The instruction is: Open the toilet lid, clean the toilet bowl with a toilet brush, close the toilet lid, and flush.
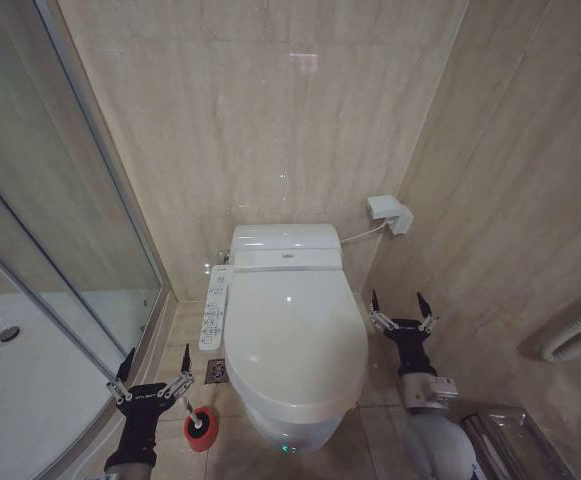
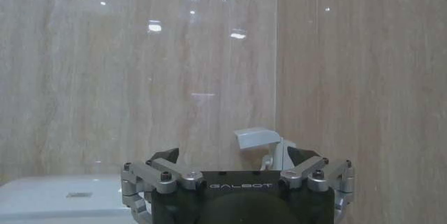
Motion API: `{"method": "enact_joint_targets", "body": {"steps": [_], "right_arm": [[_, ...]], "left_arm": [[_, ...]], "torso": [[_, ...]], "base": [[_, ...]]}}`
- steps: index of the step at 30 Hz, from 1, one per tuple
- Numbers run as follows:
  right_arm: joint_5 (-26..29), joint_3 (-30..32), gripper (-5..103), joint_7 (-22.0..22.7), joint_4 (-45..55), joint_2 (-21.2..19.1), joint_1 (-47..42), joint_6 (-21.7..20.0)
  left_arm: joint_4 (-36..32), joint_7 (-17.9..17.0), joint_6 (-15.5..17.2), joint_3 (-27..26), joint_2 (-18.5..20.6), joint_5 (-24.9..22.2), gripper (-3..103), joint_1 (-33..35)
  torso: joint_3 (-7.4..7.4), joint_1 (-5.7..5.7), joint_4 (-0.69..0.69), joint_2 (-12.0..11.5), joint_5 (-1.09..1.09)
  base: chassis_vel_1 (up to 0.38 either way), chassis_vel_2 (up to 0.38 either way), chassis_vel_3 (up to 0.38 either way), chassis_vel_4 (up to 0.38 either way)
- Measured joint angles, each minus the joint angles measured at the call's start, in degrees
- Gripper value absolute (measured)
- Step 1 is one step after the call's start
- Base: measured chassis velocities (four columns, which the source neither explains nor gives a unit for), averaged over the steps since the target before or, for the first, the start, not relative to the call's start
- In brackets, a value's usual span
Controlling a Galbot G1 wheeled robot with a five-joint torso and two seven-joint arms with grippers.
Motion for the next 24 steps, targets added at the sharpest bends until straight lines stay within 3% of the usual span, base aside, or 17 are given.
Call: {"method": "enact_joint_targets", "body": {"steps": [24], "right_arm": [[0.9, 0.0, 100, -0.7, 1.0, -0.4, -0.5, -0.9]], "left_arm": [[0.0, 0.0, 0.0, 0.0, 0.0, 0.0, 100, 0.0]], "torso": [[0.0, 0.0, 0.0, 0.0, 0.0]], "base": [[0.0, 0.0, 0.0, 0.0]]}}
